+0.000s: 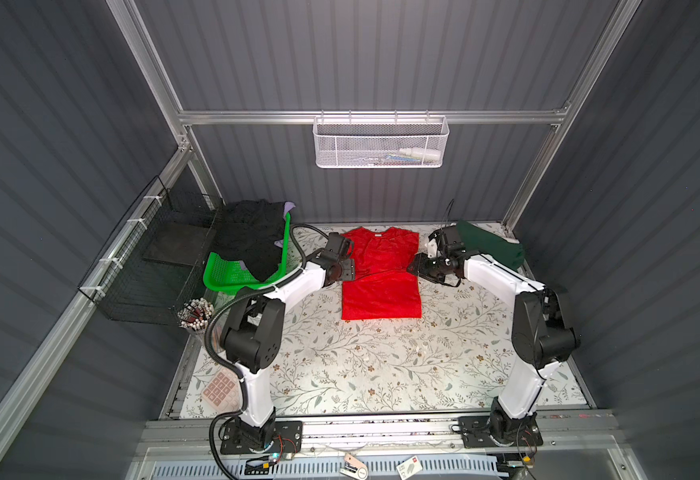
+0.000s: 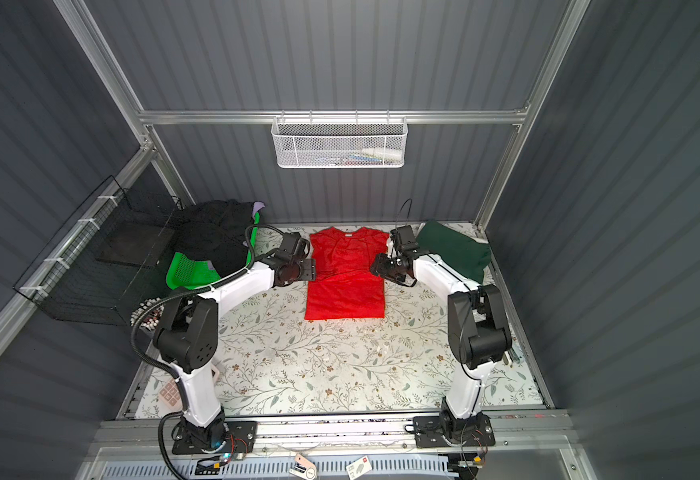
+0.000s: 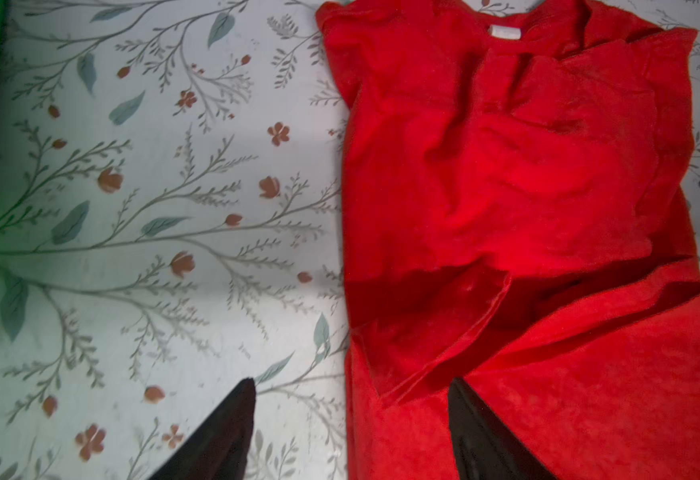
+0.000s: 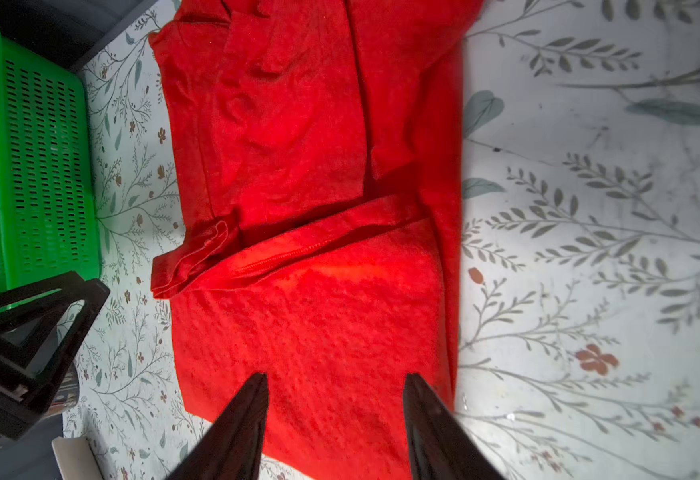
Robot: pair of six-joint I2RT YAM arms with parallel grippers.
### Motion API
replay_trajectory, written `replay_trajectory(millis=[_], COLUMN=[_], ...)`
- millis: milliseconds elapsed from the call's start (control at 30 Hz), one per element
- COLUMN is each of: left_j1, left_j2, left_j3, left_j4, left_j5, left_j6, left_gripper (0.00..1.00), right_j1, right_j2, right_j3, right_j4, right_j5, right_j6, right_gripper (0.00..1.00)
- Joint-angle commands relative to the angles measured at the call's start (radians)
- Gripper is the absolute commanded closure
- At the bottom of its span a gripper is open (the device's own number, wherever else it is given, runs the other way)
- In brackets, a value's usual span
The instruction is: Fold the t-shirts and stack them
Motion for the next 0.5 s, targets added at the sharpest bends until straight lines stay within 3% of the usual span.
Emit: replay_trajectory(millis=[0,233,467], left_j1=[-0.004,-0.035,-0.075], left_j2=[-0.084,-0.128,0.010], left_j3=[-0.062,-0.191,-0.071], left_j4=[0.020,0.099,0.040], left_j5=[0.027,0.191,0.182], left_j6=[0.015,0.066,0.148], left_gripper=[0.17,0.17,0.27], right_j1=[-0.005,-0.005,-0.005], right_j2=[-0.053,-0.133,-0.195], right_j3=[-0.057,-0.212,-0.340], right_j4=[-0.040,-0.015,0.030], right_j5=[0.017,0.004,-0.033], right_j6=[-0.018,0.017,0.066], right_gripper=[0.45,0.42,0.41])
